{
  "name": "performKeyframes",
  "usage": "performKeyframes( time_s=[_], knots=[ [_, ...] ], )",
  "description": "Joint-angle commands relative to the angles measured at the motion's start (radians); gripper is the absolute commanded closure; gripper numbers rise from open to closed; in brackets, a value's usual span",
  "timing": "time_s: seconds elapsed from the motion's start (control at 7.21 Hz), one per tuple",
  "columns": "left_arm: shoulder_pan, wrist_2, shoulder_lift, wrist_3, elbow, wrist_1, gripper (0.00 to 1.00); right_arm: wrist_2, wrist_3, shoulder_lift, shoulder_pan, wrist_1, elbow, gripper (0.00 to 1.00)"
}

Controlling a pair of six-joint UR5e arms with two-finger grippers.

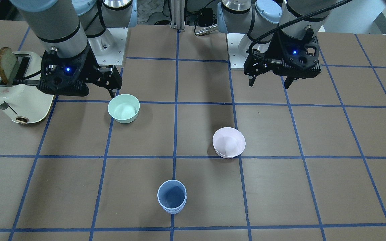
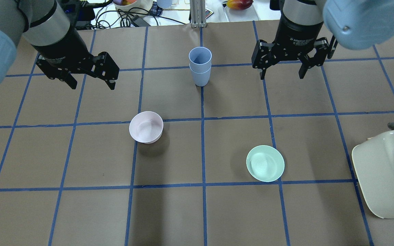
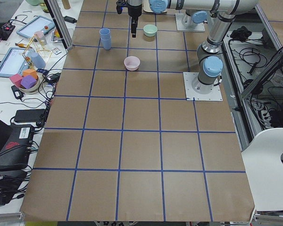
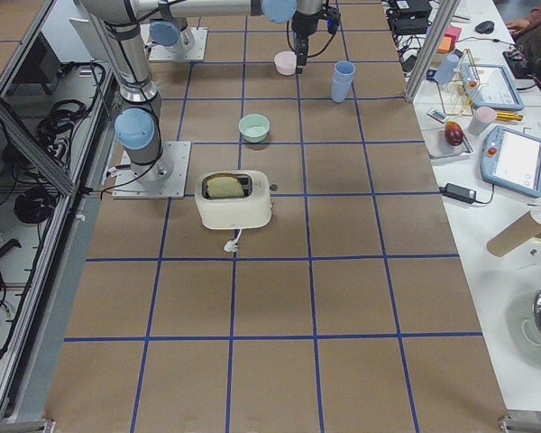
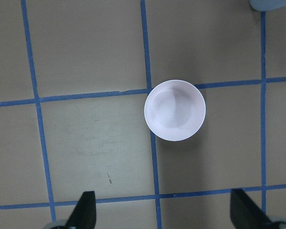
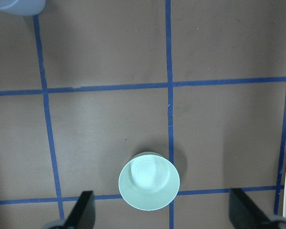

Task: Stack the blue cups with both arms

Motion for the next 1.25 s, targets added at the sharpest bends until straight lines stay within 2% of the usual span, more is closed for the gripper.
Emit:
performKeyframes(
  time_s=[0.0, 0.83, 1.11],
  knots=[
    [0.0, 0.0, 0.001, 0.0, 0.0, 0.0, 0.0, 0.008, 0.0, -0.034, -0.002, -0.13, 0.054, 0.0],
    [0.0, 0.003, 0.012, 0.0, -0.002, -0.003, 0.0, -0.001, -0.116, -0.07, -0.01, -0.11, 0.055, 0.0],
    [0.0, 0.005, 0.013, 0.0, -0.002, -0.003, 0.0, 0.0, -0.17, -0.071, -0.057, -0.07, 0.055, 0.0]
  ],
)
